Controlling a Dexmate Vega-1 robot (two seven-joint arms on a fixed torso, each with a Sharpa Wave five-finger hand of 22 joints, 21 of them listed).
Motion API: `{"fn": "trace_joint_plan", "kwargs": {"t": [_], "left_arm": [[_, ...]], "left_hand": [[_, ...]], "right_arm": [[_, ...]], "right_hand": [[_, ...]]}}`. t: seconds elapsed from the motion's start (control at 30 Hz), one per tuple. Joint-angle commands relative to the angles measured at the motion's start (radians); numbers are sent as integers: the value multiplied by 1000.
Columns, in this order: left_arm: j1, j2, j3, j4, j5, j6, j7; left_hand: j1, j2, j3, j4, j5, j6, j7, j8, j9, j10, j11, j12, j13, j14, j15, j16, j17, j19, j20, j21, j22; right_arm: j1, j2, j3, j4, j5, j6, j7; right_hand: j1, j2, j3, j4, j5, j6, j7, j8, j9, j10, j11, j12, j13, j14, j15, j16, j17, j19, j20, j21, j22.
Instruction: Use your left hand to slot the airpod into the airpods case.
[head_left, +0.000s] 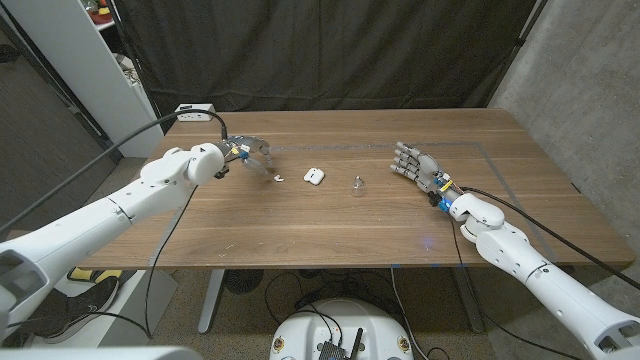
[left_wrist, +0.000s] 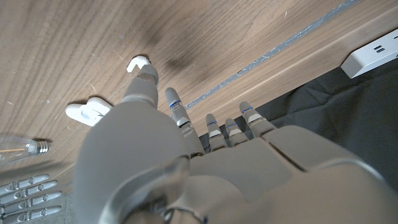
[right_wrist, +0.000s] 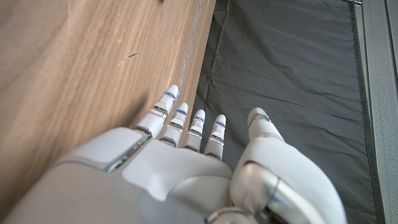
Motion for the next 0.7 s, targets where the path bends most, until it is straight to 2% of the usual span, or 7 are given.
{"fn": "trace_joint_plan", "kwargs": {"t": [0.03,0.13,0.2,0.47,0.7], "left_arm": [[-8,-35,23,32,24,10,18],[-15,-41,30,43,23,6,13],[-19,-47,36,54,24,1,14],[-22,-60,44,75,17,-3,29],[-25,-70,52,90,5,-11,35]], "left_hand": [[15,2,-8,0,2,3,-3,3,7,9,1,11,3,5,-50,3,3,13,-6,4,5],[18,4,-11,0,1,2,-1,4,11,10,4,11,4,6,-49,2,3,13,-7,4,5],[19,5,-14,1,0,0,-1,3,13,9,4,10,4,6,-49,1,3,13,-6,3,5],[24,8,-21,2,-3,-18,-4,-4,20,8,3,10,5,7,-49,0,3,14,-5,2,6],[28,10,-28,3,-5,-21,-6,-6,26,11,2,11,6,8,-51,0,3,16,-6,2,6]], "right_arm": [[-19,0,14,0,13,16,2],[-24,-3,15,0,12,21,4],[-29,-2,18,-4,15,21,-2],[-30,0,19,1,15,27,2],[-31,1,21,2,21,23,3]], "right_hand": [[-8,0,-4,0,4,-1,-28,-2,4,8,5,5,5,8,-102,-1,4,-2,-2,6,3],[-8,0,-4,0,4,0,-30,-2,4,8,2,5,5,9,-102,-1,4,-2,-2,6,3],[-9,1,-4,0,5,0,0,-1,4,9,0,5,5,8,-102,-1,4,-2,-2,6,3],[-11,1,-3,1,5,0,18,-1,4,10,6,5,6,9,-103,-1,4,-2,-1,6,3],[-17,2,-3,5,5,1,36,-1,3,12,-1,5,6,10,-102,-2,5,-2,-2,6,3]]}}
